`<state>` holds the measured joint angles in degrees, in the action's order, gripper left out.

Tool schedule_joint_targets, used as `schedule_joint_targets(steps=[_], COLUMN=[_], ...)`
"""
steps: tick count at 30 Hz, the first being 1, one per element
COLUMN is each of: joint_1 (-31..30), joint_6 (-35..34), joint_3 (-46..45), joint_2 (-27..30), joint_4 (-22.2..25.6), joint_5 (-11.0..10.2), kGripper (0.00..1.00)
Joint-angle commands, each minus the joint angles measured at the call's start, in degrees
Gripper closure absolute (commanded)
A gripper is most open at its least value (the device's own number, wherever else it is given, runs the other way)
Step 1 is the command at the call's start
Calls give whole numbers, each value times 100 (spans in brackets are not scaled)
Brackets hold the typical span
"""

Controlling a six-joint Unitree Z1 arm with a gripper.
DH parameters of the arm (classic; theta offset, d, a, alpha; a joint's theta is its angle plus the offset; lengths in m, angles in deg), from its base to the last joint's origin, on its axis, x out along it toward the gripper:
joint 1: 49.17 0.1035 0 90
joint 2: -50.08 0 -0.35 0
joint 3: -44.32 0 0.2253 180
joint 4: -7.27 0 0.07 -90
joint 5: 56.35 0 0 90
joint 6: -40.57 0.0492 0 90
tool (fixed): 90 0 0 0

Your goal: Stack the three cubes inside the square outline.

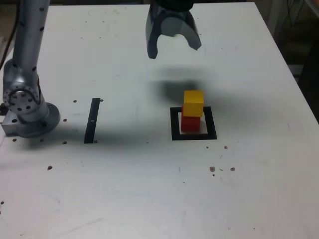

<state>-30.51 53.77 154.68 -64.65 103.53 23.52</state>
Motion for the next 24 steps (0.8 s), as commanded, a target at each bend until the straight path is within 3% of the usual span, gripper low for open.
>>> schedule_joint_targets(steps=[1,12,24], joint_1=[111,1101,1960], joint_6=[192,1312,2542], joint_3=[-3,137,797], joint_2=[-14,-138,-505], joint_4=[-68,-244,-214], joint_5=[-55,-196,-181], kGripper=[1,1,0])
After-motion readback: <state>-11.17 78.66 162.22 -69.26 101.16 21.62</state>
